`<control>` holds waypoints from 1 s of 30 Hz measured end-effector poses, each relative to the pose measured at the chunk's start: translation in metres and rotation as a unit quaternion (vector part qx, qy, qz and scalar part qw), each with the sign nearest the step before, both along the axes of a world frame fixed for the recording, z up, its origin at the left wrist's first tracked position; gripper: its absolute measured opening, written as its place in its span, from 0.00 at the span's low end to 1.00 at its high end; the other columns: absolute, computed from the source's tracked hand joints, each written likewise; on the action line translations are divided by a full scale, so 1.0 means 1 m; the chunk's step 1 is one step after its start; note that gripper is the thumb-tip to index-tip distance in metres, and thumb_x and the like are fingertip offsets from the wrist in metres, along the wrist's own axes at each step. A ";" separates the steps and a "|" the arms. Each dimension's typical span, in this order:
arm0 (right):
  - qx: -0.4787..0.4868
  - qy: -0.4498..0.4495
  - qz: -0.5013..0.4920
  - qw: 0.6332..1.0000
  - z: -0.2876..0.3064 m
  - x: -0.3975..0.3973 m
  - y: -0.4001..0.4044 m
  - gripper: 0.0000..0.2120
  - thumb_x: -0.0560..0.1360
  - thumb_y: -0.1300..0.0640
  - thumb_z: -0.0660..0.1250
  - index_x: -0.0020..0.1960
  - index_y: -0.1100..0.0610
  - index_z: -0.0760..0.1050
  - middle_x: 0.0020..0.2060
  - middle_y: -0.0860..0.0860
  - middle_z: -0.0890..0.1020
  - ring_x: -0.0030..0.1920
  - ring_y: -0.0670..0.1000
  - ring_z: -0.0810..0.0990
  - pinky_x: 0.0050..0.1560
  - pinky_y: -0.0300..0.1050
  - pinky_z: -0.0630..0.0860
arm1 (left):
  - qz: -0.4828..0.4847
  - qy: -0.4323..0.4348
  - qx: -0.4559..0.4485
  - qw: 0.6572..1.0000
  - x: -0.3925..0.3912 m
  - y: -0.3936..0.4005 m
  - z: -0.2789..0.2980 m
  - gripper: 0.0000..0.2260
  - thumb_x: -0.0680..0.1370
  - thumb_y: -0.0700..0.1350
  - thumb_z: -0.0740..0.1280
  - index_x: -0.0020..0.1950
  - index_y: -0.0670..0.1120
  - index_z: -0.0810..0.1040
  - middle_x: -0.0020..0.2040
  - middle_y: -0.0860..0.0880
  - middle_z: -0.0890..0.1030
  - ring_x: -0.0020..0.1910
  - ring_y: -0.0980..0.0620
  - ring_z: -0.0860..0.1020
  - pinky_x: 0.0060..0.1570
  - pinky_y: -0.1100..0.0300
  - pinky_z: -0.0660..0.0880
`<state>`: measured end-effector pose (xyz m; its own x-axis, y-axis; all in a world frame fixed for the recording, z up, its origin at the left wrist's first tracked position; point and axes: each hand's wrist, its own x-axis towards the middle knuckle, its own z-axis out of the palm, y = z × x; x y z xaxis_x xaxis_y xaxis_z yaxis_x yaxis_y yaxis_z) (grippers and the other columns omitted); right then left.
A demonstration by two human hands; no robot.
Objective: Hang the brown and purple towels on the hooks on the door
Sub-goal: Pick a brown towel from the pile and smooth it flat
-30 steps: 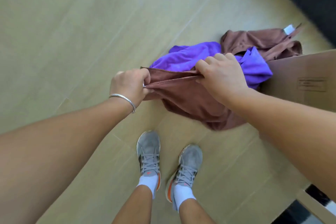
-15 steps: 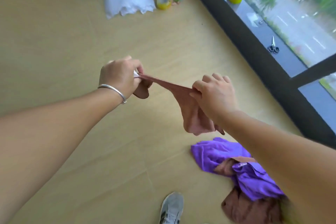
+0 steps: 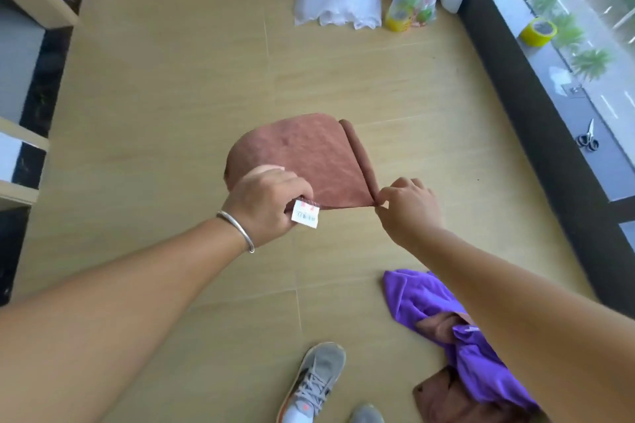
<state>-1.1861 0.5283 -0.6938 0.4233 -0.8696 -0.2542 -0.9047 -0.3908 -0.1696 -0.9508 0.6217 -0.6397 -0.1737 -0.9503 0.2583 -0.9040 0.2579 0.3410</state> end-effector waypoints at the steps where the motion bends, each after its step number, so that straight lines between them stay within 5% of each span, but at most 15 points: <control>1: 0.037 0.016 0.005 0.999 -0.017 -0.007 0.015 0.11 0.77 0.50 0.62 0.57 0.45 0.79 0.56 0.49 0.77 0.60 0.54 0.71 0.56 0.48 0.69 | 0.004 0.003 0.024 1.000 -0.014 0.018 -0.021 0.03 0.69 0.44 0.67 0.40 0.47 0.81 0.34 0.52 0.80 0.34 0.47 0.78 0.49 0.53 0.75; 3: 0.100 0.044 0.012 0.994 -0.053 -0.020 0.044 0.14 0.77 0.49 0.62 0.61 0.45 0.76 0.58 0.49 0.77 0.62 0.53 0.70 0.56 0.47 0.67 | 0.009 0.006 0.104 0.995 -0.042 0.055 -0.067 0.07 0.68 0.43 0.72 0.45 0.47 0.81 0.36 0.51 0.81 0.35 0.46 0.78 0.45 0.54 0.74; 7: 0.151 0.087 0.036 0.984 -0.130 -0.046 0.111 0.14 0.77 0.50 0.61 0.60 0.47 0.76 0.57 0.50 0.77 0.61 0.54 0.71 0.56 0.49 0.68 | 0.022 -0.009 0.317 0.948 -0.083 0.139 -0.166 0.20 0.71 0.53 0.70 0.63 0.52 0.75 0.54 0.54 0.81 0.52 0.50 0.78 0.55 0.56 0.70; 14: 0.184 0.123 0.073 0.973 -0.263 -0.054 0.212 0.18 0.76 0.45 0.63 0.65 0.47 0.73 0.60 0.49 0.76 0.62 0.53 0.70 0.57 0.49 0.67 | 0.118 -0.068 0.441 0.887 -0.054 0.252 -0.313 0.17 0.76 0.54 0.65 0.64 0.57 0.72 0.60 0.56 0.77 0.60 0.52 0.75 0.55 0.58 0.68; 22: 0.085 0.070 0.134 0.985 -0.400 0.024 0.227 0.19 0.73 0.43 0.65 0.60 0.52 0.73 0.57 0.49 0.75 0.60 0.54 0.70 0.58 0.49 0.66 | 0.186 -0.150 0.360 0.902 0.042 0.237 -0.460 0.15 0.74 0.51 0.68 0.60 0.53 0.78 0.55 0.51 0.79 0.55 0.46 0.76 0.51 0.54 0.70; 26: 0.022 0.121 0.219 0.968 -0.444 0.054 0.207 0.20 0.73 0.42 0.62 0.58 0.54 0.74 0.52 0.52 0.73 0.56 0.55 0.68 0.59 0.50 0.66 | 0.197 -0.183 0.281 0.921 0.083 0.184 -0.506 0.14 0.72 0.47 0.71 0.58 0.49 0.79 0.53 0.47 0.80 0.52 0.43 0.77 0.49 0.51 0.70; 30: 0.010 0.188 0.276 0.943 -0.477 0.072 0.188 0.16 0.75 0.53 0.57 0.59 0.56 0.75 0.52 0.55 0.72 0.53 0.57 0.67 0.63 0.57 0.61 | 0.159 -0.223 0.223 0.936 0.121 0.126 -0.542 0.18 0.72 0.42 0.70 0.61 0.45 0.77 0.55 0.46 0.79 0.55 0.44 0.76 0.49 0.49 0.70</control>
<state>-1.1146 0.7162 -1.1711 0.6864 -0.5375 -0.4898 -0.5625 -0.8193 0.1107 -0.8299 0.7473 -1.1819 0.1401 -0.9683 -0.2067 -0.9888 -0.1262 -0.0793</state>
